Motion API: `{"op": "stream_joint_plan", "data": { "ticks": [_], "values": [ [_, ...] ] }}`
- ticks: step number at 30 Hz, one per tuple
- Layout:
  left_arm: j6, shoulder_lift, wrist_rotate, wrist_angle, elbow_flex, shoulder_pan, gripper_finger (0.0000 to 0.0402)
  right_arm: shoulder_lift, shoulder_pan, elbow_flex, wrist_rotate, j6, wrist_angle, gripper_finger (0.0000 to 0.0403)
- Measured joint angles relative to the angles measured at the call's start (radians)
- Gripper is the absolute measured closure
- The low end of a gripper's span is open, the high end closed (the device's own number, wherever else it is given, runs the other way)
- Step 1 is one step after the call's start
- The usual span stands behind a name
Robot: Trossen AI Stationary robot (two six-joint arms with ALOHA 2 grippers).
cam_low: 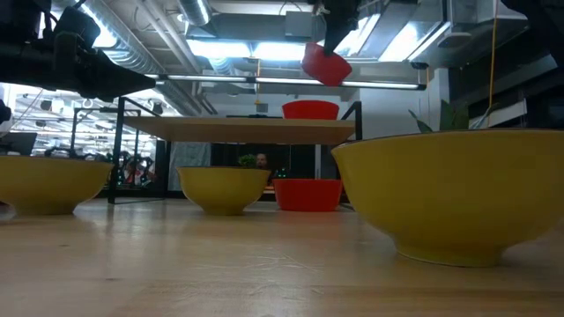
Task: Pick & Place Mini bowls
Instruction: Stack the bottom red bowl on top of the red bowl on the shelf
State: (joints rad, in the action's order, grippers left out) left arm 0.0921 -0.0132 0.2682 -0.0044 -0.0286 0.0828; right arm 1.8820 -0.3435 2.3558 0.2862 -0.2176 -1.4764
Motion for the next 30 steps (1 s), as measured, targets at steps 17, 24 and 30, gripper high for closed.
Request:
{"op": "stream_joint_plan", "data": {
  "ticks": [17,24,30],
  "values": [
    [0.000,0.000,0.000,0.000,0.000,0.000,0.0382,0.001,0.003,-0.057,-0.029,0.000,0.009,0.0399],
    [0.000,0.000,0.000,0.000,0.000,0.000,0.0382,0.002,0.022,-0.116,-0.026,-0.015,0.016,0.0399],
    [0.000,0.000,0.000,0.000,0.000,0.000,0.0382,0.002,0.043,-0.170,-0.025,-0.111,0.054,0.0399]
  ]
}}
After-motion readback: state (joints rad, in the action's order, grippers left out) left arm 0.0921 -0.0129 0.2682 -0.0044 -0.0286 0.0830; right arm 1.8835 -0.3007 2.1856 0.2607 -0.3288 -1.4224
